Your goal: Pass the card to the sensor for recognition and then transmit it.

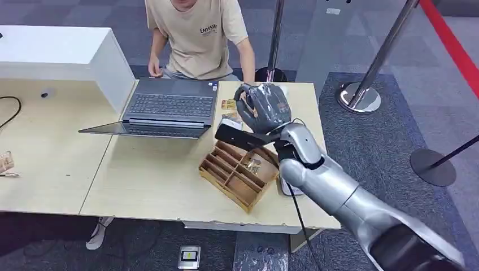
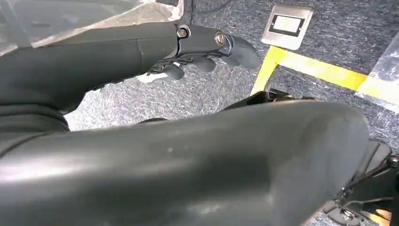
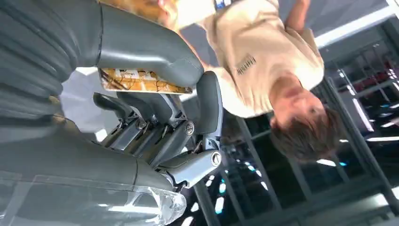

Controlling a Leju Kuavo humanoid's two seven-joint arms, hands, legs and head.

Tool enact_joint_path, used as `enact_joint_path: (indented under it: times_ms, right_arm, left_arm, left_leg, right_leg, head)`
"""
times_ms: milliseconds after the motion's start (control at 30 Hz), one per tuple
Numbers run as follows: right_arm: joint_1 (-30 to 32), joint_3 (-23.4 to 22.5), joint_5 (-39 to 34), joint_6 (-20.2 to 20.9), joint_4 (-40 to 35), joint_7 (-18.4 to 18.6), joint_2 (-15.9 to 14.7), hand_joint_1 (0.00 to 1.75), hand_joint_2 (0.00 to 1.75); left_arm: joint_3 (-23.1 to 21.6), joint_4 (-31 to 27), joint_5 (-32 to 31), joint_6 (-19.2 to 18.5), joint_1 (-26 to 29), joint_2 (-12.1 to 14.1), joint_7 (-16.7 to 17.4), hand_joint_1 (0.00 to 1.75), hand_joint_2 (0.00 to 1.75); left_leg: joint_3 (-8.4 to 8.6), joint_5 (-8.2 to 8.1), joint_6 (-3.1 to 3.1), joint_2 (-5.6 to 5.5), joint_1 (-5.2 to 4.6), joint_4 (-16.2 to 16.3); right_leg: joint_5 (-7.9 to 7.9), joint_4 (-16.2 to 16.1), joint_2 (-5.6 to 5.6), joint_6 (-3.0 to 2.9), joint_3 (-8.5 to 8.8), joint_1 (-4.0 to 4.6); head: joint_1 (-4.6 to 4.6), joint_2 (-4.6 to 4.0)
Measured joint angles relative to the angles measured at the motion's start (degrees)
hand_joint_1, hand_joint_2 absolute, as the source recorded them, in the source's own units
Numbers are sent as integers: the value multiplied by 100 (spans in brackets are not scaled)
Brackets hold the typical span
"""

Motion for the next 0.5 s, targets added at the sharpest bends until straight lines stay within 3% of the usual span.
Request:
enact_joint_path:
  times_ms: [133,500]
  right_arm:
    - [-521,83,140,223,647,-81,59,175,175]
    - [-1054,726,1627,393,2118,346,348,175,175]
  left_arm:
    - [-24,-2,-55,-13,-16,-18,-74,0,0]
    - [-26,-4,26,0,-28,-63,-142,0,0]
  left_leg:
    - [-1,0,0,-3,0,0]
    - [-2,-1,0,-3,1,0]
  right_leg:
    - [0,0,-1,0,0,0]
    - [-1,0,-1,0,-2,1]
  head:
    - [0,0]
    - [-2,0]
